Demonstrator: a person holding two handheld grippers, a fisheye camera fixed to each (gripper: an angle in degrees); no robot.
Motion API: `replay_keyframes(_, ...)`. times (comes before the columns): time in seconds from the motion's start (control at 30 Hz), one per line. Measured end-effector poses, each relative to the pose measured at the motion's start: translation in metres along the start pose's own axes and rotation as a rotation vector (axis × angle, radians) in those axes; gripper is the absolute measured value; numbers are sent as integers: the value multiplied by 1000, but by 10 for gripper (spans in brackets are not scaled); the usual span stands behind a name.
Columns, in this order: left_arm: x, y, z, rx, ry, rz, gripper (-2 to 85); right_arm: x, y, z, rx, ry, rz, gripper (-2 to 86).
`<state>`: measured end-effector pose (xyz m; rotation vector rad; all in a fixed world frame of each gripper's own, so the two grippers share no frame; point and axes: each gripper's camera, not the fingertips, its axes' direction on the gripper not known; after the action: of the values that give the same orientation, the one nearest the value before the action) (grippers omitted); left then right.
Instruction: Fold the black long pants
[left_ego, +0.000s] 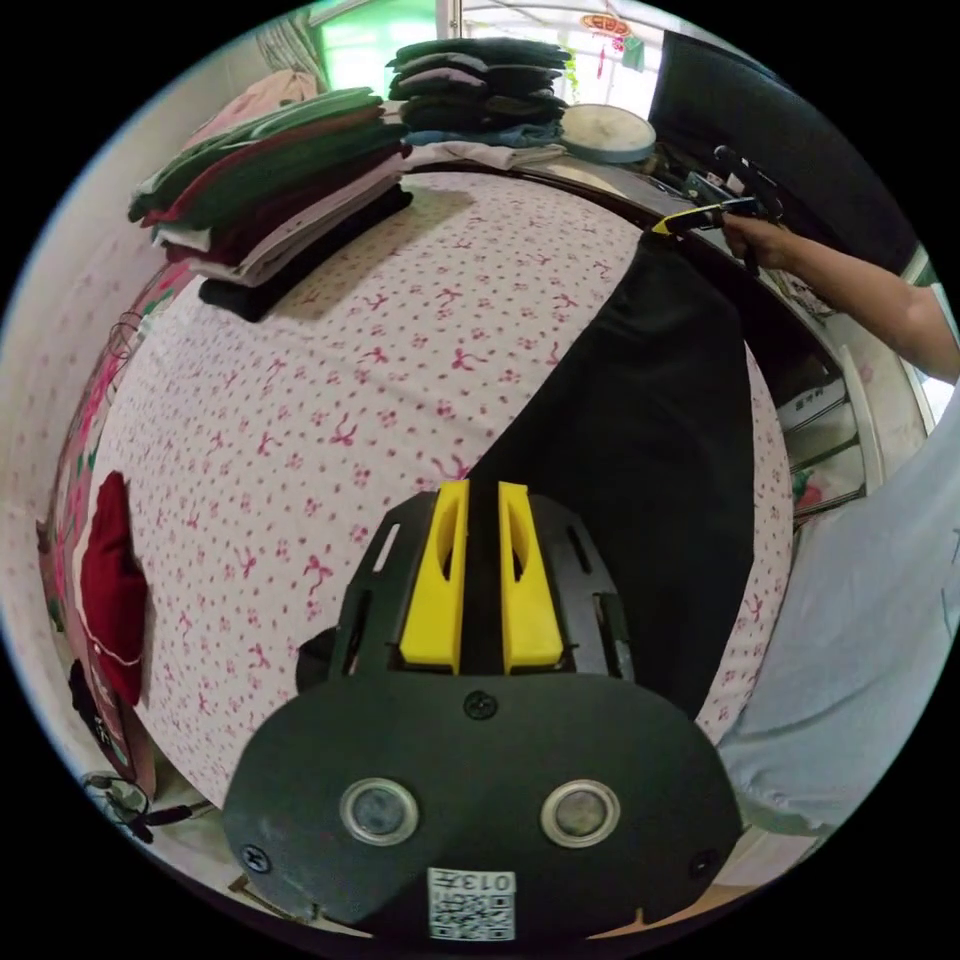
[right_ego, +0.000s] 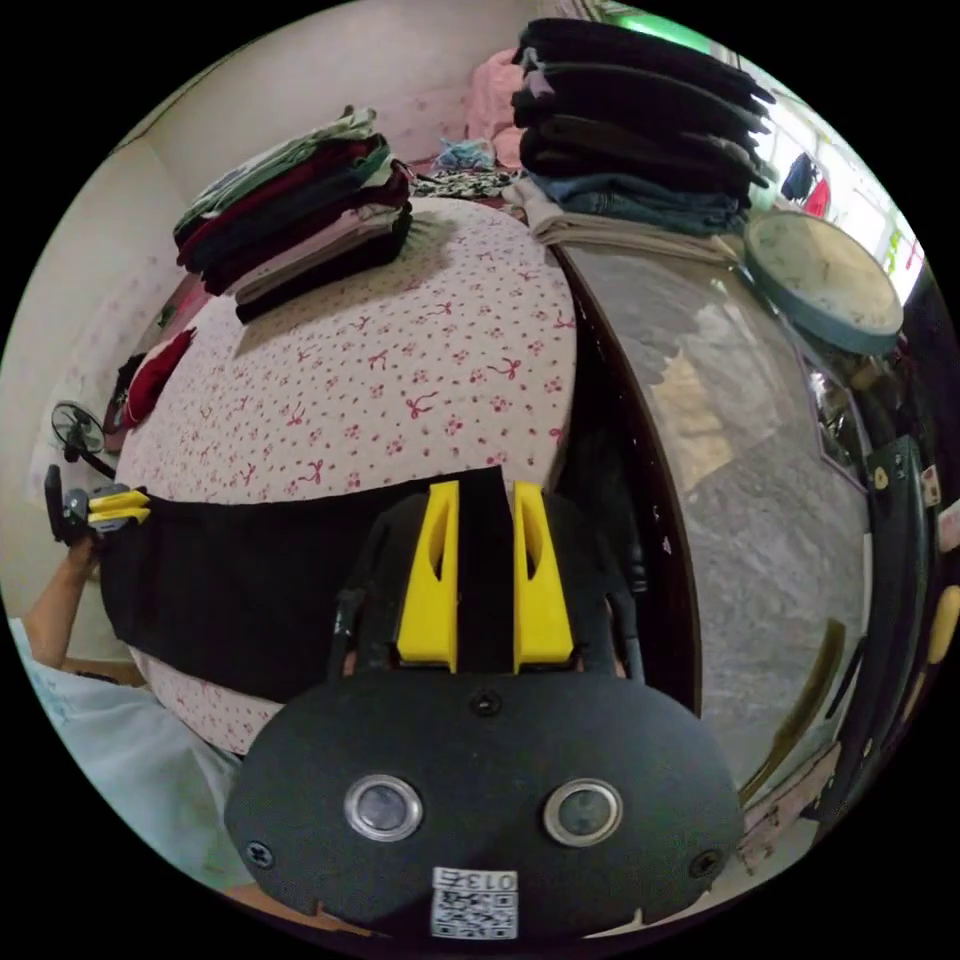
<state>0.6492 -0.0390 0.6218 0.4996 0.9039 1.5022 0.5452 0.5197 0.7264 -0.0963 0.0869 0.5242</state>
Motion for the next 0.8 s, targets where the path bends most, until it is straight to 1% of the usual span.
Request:
replay_keyframes(0.03, 1, 0, 2, -6, 4, 4, 64, 1, 0, 7, -41, -11, -11, 71)
replay_keyframes(0.17, 5, 7, 9, -49, -2, 14, 61, -11, 6, 9, -82, 18, -109, 32)
replay_keyframes(0.23, 6, 14, 10, -60, -11, 13, 60, -33, 19, 1, -38, 153, -252, 23)
replay_keyframes(0.33, 8, 28, 11, -66, -20, 7, 58, -56, 40, -8, 54, 306, -369, 23)
replay_keyframes(0.4, 9, 40, 12, -80, -27, 7, 55, -57, 47, -8, 68, 326, -360, 29)
replay_keyframes(0.53, 7, 59, 9, -76, -12, -7, 42, -41, 39, 5, 6, 254, -230, 50)
replay_keyframes(0.63, 7, 78, 5, -88, -21, -17, 26, -40, 34, -7, 47, 209, -147, 48)
replay_keyframes(0.7, 8, 95, -4, -84, -51, -38, 14, -47, 35, -18, 78, 211, -136, 41)
replay_keyframes(0.8, 15, 127, -25, -35, -121, -74, 9, -73, 43, -31, 128, 191, -176, 28)
